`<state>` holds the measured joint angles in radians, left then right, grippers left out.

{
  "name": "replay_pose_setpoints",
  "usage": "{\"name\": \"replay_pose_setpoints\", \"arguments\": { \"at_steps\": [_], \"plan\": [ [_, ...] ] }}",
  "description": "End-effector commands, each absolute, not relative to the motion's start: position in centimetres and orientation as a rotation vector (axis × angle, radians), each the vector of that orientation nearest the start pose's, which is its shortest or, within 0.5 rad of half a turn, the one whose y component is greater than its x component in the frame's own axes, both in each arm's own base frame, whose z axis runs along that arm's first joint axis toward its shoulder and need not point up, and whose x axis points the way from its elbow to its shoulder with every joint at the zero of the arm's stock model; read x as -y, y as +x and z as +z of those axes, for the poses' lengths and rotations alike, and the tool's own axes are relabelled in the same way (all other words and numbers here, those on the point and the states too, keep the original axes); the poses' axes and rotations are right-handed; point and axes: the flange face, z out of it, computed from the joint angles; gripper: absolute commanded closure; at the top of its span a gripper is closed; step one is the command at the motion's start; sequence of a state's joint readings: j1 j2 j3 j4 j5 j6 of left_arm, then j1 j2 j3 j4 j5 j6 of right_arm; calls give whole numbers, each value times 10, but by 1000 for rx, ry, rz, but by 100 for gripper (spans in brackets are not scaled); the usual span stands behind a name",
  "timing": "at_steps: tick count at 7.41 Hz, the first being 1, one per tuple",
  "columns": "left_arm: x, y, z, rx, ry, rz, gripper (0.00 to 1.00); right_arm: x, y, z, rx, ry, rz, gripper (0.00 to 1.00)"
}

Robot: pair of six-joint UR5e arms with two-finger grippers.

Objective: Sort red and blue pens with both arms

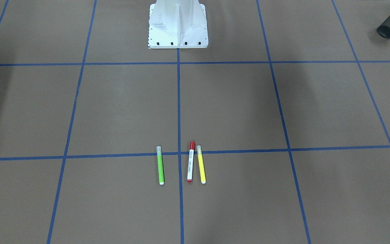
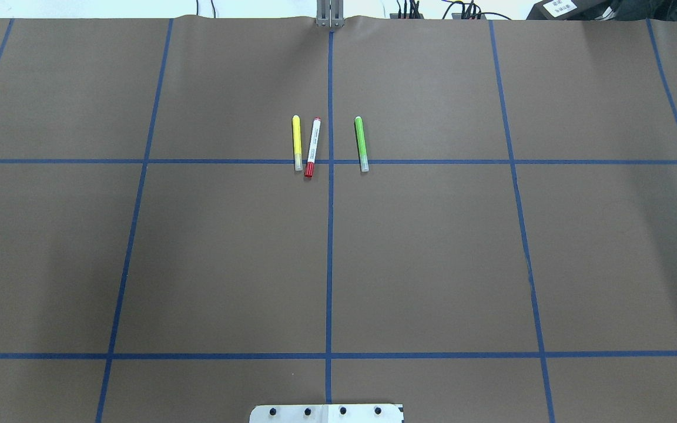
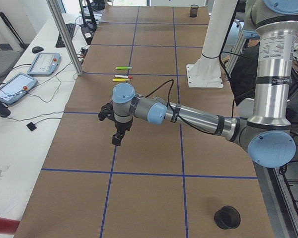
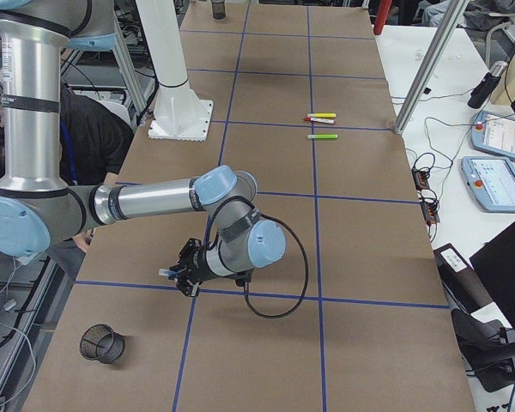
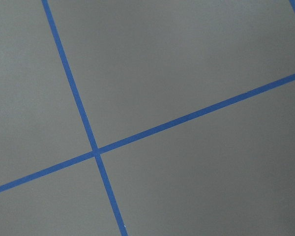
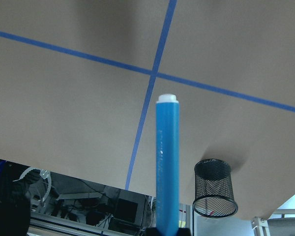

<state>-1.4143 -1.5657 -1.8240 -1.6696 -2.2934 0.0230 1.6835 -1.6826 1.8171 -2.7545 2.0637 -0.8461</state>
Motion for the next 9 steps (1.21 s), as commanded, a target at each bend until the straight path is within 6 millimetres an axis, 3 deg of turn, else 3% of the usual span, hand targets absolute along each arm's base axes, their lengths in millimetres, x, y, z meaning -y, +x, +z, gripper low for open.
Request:
{"name": "replay_pose_setpoints", "arguments": {
  "at_steps": [1,4,6,9],
  "plan": [
    [499,10,522,-737,294,299,0,267,126,708,907,-844,-277,100],
    [497,10,515,-736,308,303,0,241,132,741,952,-917,-207,100],
    [485,8,499,-738,337,314,0,216,134,756,969,-954,-155,100],
    [476,7,495,-741,345,319,0,175,133,797,1029,-1058,-74,100]
  ]
}}
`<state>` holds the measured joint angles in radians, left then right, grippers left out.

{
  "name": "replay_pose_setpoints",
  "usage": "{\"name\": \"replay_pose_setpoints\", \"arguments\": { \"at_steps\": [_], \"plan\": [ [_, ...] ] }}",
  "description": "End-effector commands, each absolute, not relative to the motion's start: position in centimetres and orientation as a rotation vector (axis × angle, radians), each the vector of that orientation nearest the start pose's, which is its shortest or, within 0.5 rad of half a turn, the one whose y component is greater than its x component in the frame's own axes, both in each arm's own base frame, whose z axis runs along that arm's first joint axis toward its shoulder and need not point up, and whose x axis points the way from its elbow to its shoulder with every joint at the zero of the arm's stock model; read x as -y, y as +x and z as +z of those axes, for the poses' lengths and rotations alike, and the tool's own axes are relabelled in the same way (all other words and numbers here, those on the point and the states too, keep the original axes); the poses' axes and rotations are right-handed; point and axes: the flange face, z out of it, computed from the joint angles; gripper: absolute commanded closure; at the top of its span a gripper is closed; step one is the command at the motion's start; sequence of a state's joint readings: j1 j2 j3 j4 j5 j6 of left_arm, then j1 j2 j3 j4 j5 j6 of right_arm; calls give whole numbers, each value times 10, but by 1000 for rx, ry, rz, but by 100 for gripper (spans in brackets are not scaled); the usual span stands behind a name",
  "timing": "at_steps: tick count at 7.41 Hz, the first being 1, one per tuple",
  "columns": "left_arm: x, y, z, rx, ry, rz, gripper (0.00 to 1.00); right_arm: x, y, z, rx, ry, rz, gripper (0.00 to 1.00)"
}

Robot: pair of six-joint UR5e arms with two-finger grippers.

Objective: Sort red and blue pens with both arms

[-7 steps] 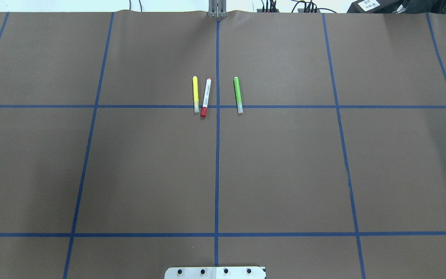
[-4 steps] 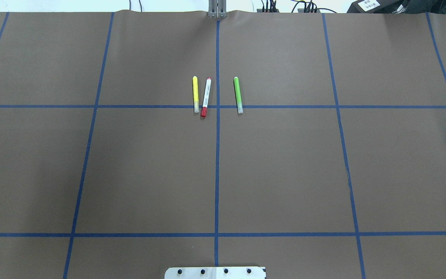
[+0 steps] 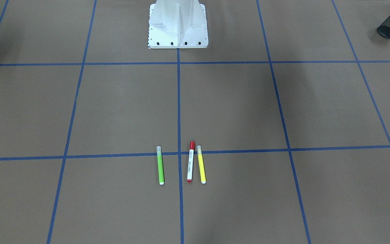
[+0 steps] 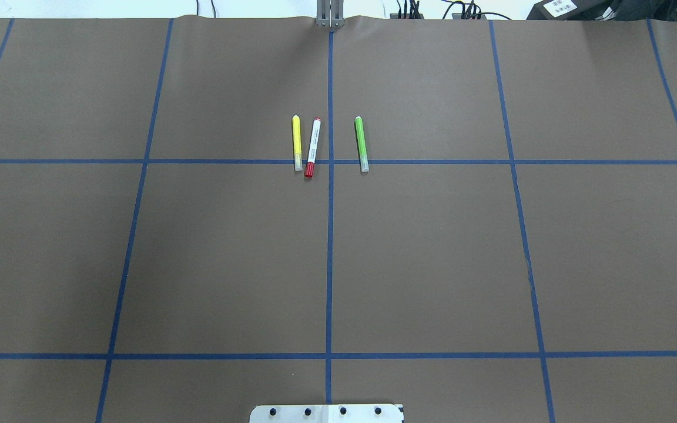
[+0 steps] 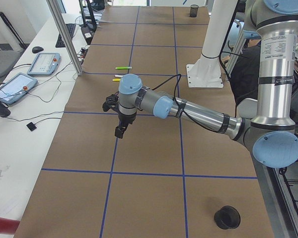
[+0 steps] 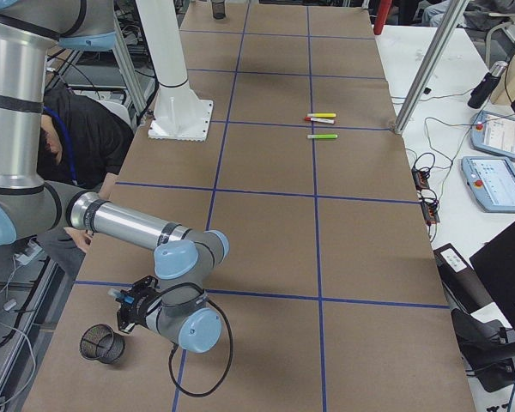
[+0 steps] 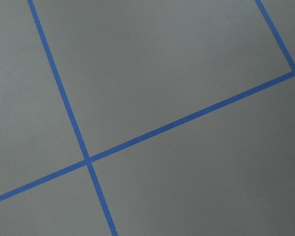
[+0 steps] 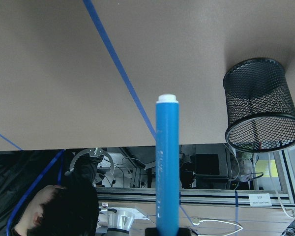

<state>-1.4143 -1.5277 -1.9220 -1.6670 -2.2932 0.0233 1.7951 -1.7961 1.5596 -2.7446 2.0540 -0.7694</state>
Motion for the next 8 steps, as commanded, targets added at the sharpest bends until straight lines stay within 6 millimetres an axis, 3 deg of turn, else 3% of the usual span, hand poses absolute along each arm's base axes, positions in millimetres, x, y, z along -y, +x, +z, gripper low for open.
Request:
{"name": "replay_pose_setpoints", "arguments": {
  "at_steps": [1,6,8],
  "plan": [
    [465,5,491,-741,351,321,0,165,132,809,1039,-1093,-42,100],
    [461,4,480,-739,371,326,0,116,164,816,1044,-1123,12,100],
    [459,3,472,-739,388,330,0,91,173,831,1039,-1150,37,100]
  ]
}}
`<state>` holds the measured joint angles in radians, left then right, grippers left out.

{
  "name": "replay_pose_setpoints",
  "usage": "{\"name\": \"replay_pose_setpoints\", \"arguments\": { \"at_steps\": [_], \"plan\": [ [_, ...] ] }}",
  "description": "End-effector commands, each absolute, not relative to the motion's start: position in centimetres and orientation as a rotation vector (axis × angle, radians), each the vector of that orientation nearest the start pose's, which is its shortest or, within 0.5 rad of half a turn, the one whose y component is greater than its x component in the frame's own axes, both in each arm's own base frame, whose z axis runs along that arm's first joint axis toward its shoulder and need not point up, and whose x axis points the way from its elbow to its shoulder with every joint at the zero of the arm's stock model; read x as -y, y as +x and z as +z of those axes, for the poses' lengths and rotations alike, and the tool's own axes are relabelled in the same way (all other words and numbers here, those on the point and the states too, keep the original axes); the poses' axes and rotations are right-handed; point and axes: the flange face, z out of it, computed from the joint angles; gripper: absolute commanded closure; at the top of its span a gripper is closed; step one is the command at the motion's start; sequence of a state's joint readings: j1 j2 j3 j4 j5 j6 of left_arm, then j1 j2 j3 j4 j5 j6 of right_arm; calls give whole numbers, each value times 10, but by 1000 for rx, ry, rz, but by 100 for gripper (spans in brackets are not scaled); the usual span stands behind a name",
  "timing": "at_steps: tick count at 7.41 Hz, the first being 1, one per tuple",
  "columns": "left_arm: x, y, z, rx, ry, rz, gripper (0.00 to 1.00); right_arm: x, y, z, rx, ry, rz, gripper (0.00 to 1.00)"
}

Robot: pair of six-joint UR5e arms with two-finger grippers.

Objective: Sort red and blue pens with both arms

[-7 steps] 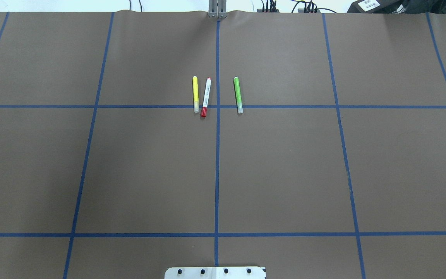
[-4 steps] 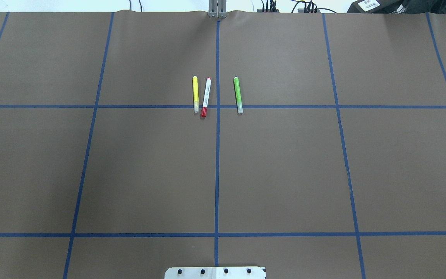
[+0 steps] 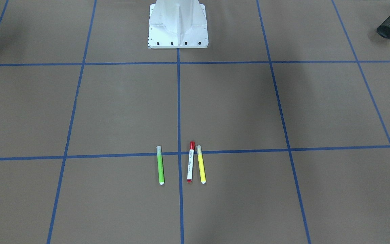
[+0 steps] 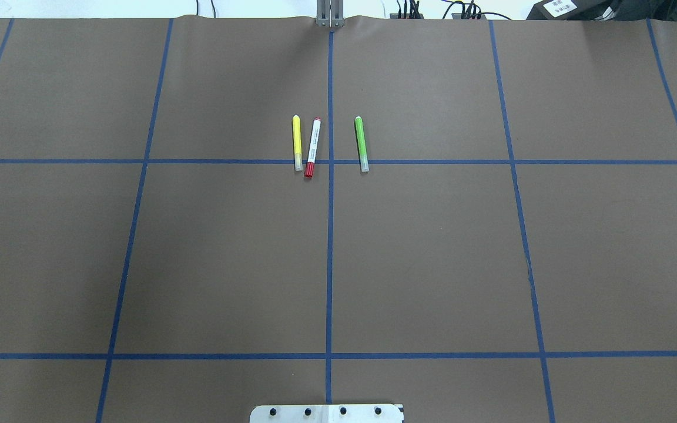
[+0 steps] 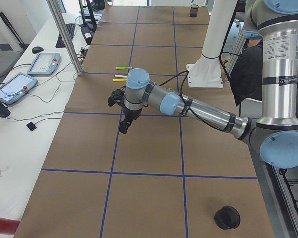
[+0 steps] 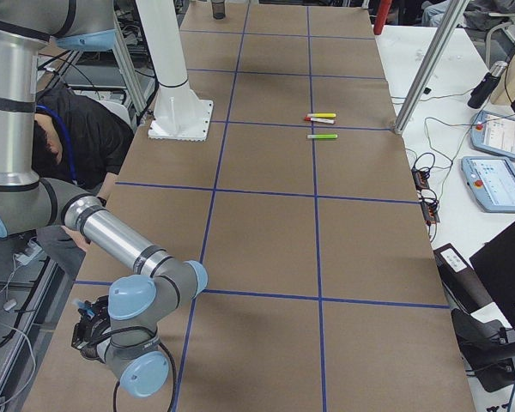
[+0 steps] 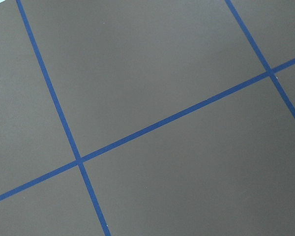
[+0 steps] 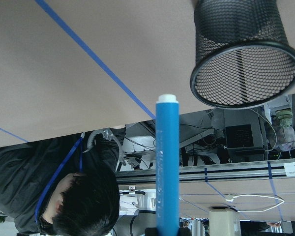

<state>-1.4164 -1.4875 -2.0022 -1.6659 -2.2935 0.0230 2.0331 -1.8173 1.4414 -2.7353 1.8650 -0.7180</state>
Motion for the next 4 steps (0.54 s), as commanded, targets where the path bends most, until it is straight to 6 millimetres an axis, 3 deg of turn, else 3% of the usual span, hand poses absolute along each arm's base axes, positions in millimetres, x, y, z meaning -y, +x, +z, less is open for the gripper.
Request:
{"name": "replay_pose_setpoints", "arguments": {
  "at_steps": [1,4],
  "plan": [
    [458,2,470,-739,392,330,0,80,167,859,1038,-1149,39,100],
    [445,0,463,-739,402,333,0,65,158,878,1055,-1181,47,100]
  ]
}}
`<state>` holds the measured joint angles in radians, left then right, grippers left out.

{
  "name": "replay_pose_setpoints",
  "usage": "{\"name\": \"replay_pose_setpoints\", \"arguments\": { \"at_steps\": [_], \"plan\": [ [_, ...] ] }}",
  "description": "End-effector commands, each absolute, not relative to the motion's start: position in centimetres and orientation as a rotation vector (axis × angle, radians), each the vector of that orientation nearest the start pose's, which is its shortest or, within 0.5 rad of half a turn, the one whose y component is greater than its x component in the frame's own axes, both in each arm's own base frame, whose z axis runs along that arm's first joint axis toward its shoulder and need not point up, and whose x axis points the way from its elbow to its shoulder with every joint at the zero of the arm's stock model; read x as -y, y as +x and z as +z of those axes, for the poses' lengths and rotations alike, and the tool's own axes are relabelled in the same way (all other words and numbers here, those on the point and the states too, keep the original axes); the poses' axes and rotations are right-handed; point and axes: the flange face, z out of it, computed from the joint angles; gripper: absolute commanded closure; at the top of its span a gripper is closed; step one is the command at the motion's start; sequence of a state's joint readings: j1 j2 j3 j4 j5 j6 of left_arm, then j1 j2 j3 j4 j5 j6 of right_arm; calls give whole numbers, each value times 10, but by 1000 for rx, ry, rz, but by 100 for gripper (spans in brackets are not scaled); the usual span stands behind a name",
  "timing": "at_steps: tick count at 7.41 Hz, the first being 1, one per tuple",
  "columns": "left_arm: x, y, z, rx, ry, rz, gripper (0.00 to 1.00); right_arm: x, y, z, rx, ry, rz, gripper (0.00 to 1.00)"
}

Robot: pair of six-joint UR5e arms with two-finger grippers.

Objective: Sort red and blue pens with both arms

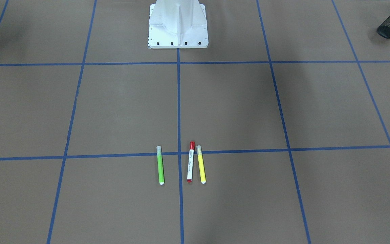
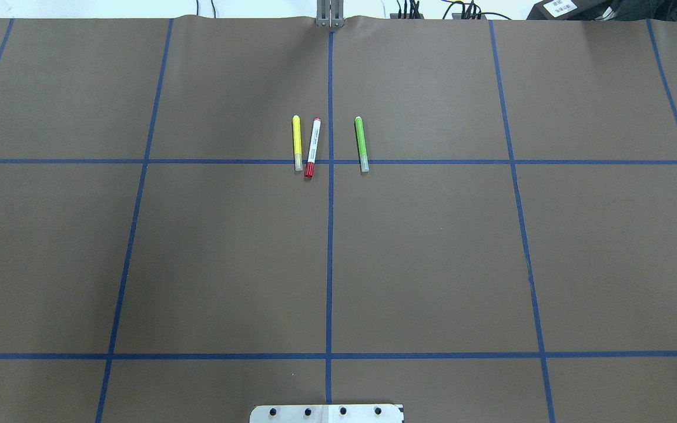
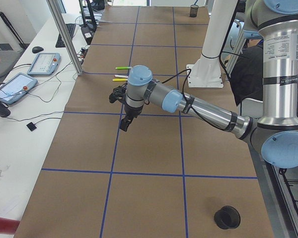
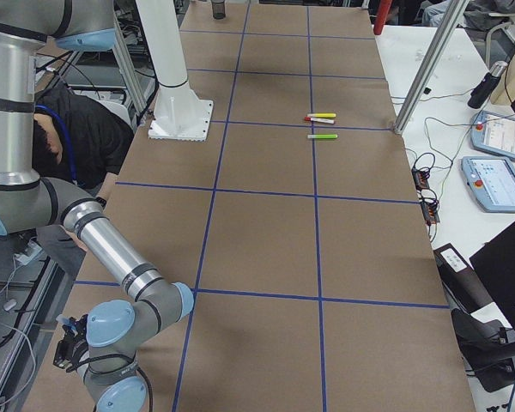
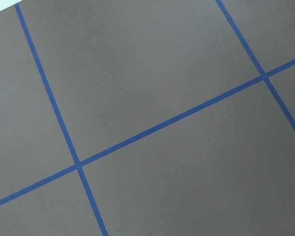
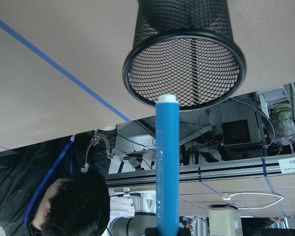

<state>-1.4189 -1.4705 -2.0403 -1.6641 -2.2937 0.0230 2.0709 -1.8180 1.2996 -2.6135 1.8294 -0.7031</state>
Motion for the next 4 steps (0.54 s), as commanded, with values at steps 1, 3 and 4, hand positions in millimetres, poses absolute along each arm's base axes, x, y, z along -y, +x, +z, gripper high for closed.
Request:
{"name": "replay_pose_setpoints", "arguments": {
  "at_steps": [1,3,4],
  "plan": [
    [445,0,463,-739,401,333,0,63,157,880,1060,-1187,50,100],
    [444,-1,463,-739,401,331,0,65,158,881,1041,-1201,75,100],
    [444,-1,463,-740,401,332,0,68,160,880,1030,-1204,85,100]
  ]
}}
